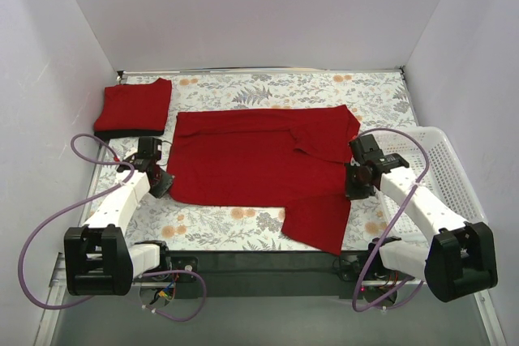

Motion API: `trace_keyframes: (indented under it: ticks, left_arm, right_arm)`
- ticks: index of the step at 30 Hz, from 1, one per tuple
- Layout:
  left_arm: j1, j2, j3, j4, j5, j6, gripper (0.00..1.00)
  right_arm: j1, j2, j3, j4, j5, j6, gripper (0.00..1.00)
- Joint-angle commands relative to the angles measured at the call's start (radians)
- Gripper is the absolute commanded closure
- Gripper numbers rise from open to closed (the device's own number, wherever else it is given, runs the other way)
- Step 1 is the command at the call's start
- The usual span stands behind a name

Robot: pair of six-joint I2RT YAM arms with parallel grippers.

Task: Fold and stack the t-shirts
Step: Fold the tshirt

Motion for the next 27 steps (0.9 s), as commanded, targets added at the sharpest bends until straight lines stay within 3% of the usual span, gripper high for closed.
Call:
trace_keyframes:
  ticks: [1, 27]
  left_arm:
    - [0.0, -0.002, 0.067, -0.024, -0.027, 0.017, 0.98]
    - [0.057, 0.197, 0.264, 0.056, 0.002, 0.046, 0.99]
  right_arm:
    - [-0.018, 0.021, 0.074, -0.052, 0.021, -0.043, 0.99]
    - [-0.107, 0.325, 0.386, -0.05, 0.014, -0.17, 0.99]
